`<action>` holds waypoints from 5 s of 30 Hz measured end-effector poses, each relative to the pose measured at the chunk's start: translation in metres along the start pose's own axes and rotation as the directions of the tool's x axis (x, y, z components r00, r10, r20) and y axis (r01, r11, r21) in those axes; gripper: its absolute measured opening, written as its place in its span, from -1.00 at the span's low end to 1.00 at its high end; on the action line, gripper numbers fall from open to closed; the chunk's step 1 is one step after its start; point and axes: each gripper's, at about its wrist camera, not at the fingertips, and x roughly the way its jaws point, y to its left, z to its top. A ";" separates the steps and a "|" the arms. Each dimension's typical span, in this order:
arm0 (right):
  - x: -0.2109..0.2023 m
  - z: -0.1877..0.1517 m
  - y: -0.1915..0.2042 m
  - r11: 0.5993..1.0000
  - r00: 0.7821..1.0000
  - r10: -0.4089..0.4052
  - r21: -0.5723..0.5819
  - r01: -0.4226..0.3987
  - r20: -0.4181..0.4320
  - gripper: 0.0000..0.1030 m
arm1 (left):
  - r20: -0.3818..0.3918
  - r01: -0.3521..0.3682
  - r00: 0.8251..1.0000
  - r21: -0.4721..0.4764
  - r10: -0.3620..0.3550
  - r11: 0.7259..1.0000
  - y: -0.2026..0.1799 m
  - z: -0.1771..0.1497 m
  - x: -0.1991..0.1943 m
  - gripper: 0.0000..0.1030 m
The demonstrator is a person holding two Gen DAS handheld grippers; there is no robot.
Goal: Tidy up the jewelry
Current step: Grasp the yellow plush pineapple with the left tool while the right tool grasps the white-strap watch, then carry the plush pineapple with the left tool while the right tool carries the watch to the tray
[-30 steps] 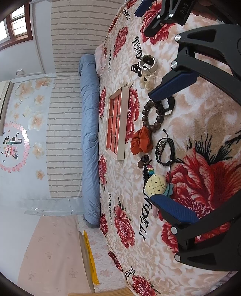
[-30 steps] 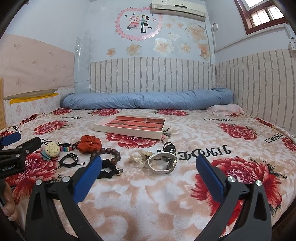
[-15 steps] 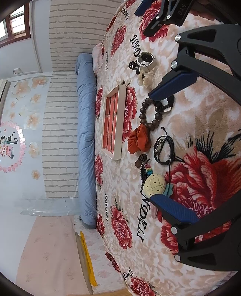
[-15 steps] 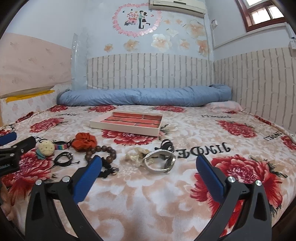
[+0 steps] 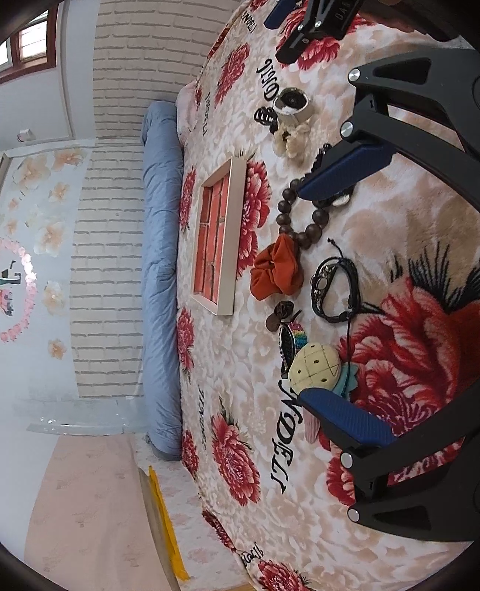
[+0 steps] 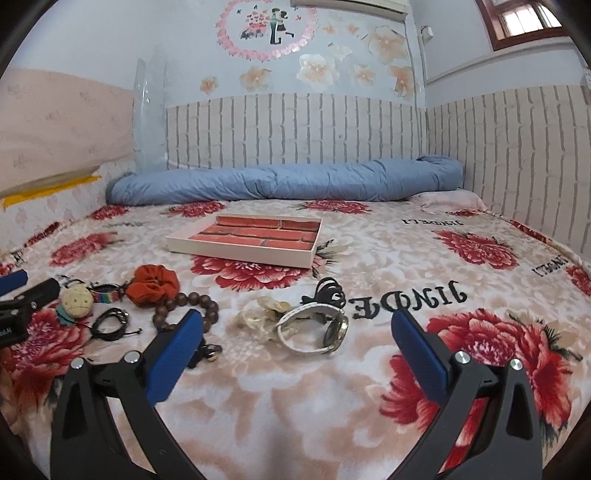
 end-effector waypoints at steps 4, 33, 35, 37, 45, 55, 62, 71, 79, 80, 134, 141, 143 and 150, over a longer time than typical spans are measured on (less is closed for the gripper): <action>0.016 0.005 -0.002 1.000 0.999 -0.020 -0.016 0.019 -0.040 0.93 | -0.020 -0.018 1.000 -0.009 0.017 1.000 0.008 0.003 0.014 0.90; 0.115 0.002 -0.031 0.999 0.948 -0.038 -0.032 0.030 -0.315 0.67 | -0.258 -0.052 0.966 -0.068 0.032 0.996 0.064 0.007 0.106 0.90; 0.120 0.001 -0.032 0.999 0.942 -0.034 -0.027 0.027 -0.334 0.61 | -0.268 -0.052 0.963 -0.077 0.029 0.996 0.069 0.007 0.110 0.90; 0.123 0.000 -0.033 0.999 0.937 -0.032 -0.023 0.025 -0.348 0.56 | -0.274 -0.063 0.961 -0.074 0.041 0.995 0.074 0.008 0.114 0.90; 0.138 -0.006 -0.037 1.000 0.914 -0.017 -0.005 0.016 -0.406 0.30 | -0.341 -0.042 0.940 -0.083 0.011 0.996 0.087 0.004 0.132 0.90; 0.155 -0.010 -0.042 1.000 0.884 -0.006 0.006 0.010 -0.467 -0.13 | -0.397 -0.019 0.918 -0.038 0.002 0.999 0.081 0.001 0.149 0.79; 0.162 -0.009 -0.040 1.000 0.876 -0.015 -0.008 0.013 -0.482 -0.28 | -0.404 -0.025 0.915 -0.060 -0.002 0.998 0.086 0.000 0.152 0.66; 0.166 -0.009 -0.037 1.000 0.872 -0.012 -0.024 0.000 -0.490 -0.46 | -0.405 -0.040 0.914 -0.060 0.013 0.997 0.090 0.000 0.151 0.45; 0.164 -0.010 -0.033 0.999 0.874 -0.010 -0.036 -0.009 -0.486 -0.58 | -0.396 -0.028 0.918 -0.044 0.008 0.999 0.088 0.002 0.147 0.23; 0.164 -0.010 -0.033 0.999 0.874 -0.010 -0.036 -0.009 -0.486 -0.59 | -0.393 -0.025 0.920 -0.046 0.005 0.999 0.087 0.002 0.146 0.17; 0.407 0.158 0.003 0.999 0.913 0.042 0.005 -0.044 -0.405 -0.76 | -0.282 0.150 0.949 0.022 -0.138 0.988 -0.027 0.215 0.402 0.03; 0.469 0.150 0.008 1.000 0.881 0.007 -0.018 -0.017 -0.474 -0.76 | -0.378 0.148 0.917 0.017 -0.130 0.989 -0.045 0.206 0.476 0.03; 0.484 0.149 0.006 1.000 0.867 0.004 -0.002 -0.006 -0.498 -0.76 | -0.403 0.145 0.907 0.024 -0.123 0.989 -0.049 0.204 0.490 0.03; 0.516 0.154 0.004 1.000 0.821 0.003 0.018 0.009 -0.571 -0.76 | -0.431 0.117 0.900 0.108 -0.060 0.987 -0.063 0.205 0.511 0.03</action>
